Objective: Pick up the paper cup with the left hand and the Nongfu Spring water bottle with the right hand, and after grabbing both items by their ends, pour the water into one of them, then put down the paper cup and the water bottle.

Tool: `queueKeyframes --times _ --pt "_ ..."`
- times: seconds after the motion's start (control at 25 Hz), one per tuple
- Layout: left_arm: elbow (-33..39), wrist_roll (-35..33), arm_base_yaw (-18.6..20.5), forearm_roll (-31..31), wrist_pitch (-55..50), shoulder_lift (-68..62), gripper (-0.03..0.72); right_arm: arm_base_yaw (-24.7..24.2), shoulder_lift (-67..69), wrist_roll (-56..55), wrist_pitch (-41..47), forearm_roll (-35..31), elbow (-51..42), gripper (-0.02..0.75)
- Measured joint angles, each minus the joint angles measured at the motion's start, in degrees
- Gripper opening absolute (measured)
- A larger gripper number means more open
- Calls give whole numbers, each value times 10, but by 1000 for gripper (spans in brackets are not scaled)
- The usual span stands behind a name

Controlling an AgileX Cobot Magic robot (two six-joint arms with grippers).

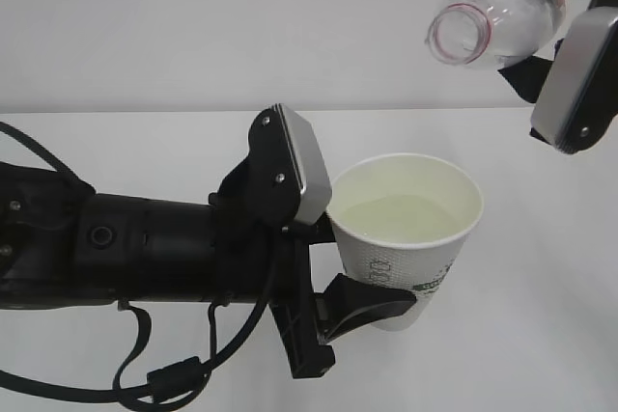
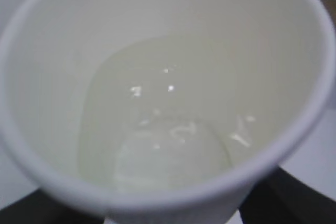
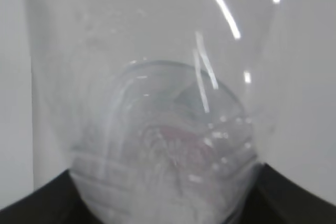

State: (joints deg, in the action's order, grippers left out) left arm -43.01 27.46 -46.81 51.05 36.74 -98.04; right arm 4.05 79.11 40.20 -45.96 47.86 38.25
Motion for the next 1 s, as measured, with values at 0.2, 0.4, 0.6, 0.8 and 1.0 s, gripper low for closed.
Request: queueKeyframes --times 0.2,0.4,0.6,0.8,1.0 --pt "0 0 0 0 0 0 492 0 0 -49 -4 0 0 440" --pt "0 0 0 0 0 0 492 0 0 -107 -4 0 0 440" --pt "0 0 0 0 0 0 492 0 0 -156 -4 0 0 440" --pt "0 0 0 0 0 0 492 0 0 -211 -4 0 0 440" --pt "0 0 0 0 0 0 492 0 0 -272 -4 0 0 440"
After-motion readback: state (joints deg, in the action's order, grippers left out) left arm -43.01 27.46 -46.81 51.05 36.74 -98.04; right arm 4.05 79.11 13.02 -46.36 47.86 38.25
